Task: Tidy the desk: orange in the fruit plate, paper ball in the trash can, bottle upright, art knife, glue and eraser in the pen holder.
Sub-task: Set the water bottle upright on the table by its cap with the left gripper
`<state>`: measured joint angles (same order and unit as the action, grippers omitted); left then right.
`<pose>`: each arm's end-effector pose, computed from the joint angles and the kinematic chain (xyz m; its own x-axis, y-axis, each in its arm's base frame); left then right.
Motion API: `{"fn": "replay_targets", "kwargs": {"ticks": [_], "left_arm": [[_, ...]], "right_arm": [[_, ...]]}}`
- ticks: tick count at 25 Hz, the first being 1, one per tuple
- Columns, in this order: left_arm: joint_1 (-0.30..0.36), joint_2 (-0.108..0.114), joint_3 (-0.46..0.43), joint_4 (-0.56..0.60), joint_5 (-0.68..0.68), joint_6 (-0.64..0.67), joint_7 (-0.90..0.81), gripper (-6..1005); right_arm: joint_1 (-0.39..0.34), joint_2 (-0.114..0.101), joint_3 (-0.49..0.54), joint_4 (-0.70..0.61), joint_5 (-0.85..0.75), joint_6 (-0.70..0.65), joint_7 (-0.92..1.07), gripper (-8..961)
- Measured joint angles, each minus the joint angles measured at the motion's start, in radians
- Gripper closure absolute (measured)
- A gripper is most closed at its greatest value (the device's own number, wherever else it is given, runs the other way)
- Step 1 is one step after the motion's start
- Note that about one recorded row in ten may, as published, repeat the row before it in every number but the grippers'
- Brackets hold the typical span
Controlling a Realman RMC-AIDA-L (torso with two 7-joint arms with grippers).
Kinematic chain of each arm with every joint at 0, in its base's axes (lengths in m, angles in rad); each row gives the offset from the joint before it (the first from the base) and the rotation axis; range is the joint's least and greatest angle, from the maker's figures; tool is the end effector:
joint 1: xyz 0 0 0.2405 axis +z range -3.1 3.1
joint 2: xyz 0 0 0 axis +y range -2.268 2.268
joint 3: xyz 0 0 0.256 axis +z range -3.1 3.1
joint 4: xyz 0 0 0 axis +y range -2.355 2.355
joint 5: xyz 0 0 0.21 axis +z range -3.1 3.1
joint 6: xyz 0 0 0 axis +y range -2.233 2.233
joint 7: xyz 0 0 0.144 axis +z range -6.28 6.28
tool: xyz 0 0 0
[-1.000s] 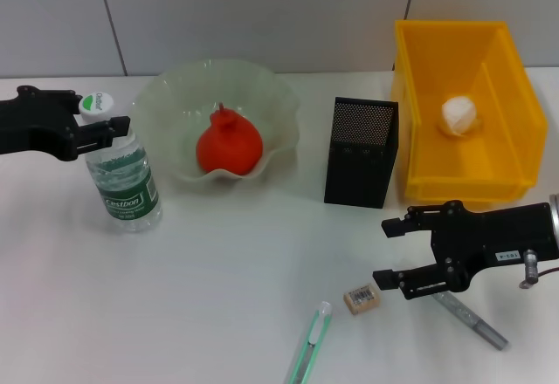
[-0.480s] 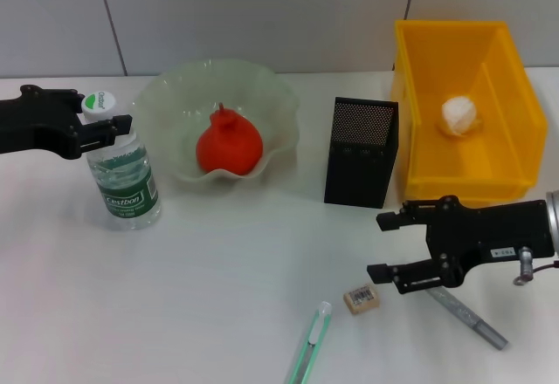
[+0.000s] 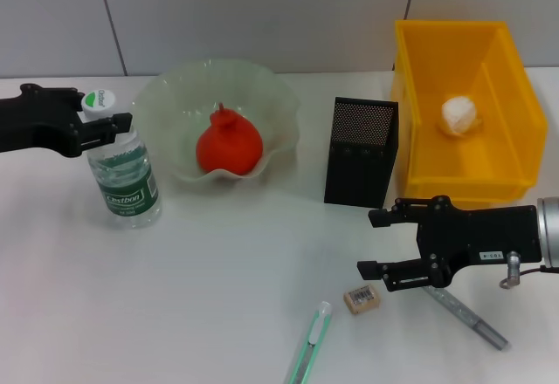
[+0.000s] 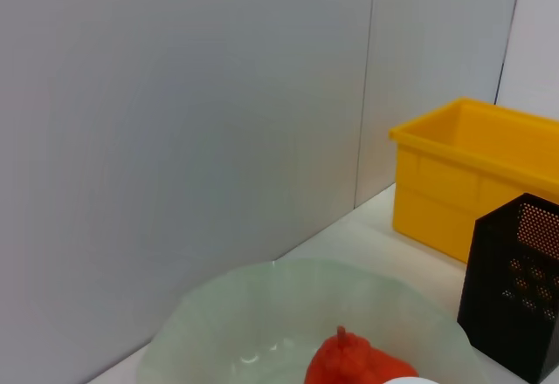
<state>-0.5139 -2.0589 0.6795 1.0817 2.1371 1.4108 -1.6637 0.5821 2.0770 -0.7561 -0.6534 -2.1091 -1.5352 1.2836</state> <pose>-0.2577 0.3752 0.0876 0.8720 0.3197 0.3707 0.4756 -0.7329 -0.4865 0.2549 0.3347 -0.0164 0.9062 -0.2317 -0.3538 -0.2964 -0.9446 -0.1407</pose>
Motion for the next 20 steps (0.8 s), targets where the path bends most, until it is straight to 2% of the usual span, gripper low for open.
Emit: {"fn": "replay_targets", "kwargs": {"ticks": [20], "left_arm": [[0.0, -0.001, 0.002, -0.017, -0.003, -0.01, 0.001, 397]], "right_arm": [[0.003, -0.001, -0.002, 0.001, 0.002, 0.0, 0.0, 139]]}}
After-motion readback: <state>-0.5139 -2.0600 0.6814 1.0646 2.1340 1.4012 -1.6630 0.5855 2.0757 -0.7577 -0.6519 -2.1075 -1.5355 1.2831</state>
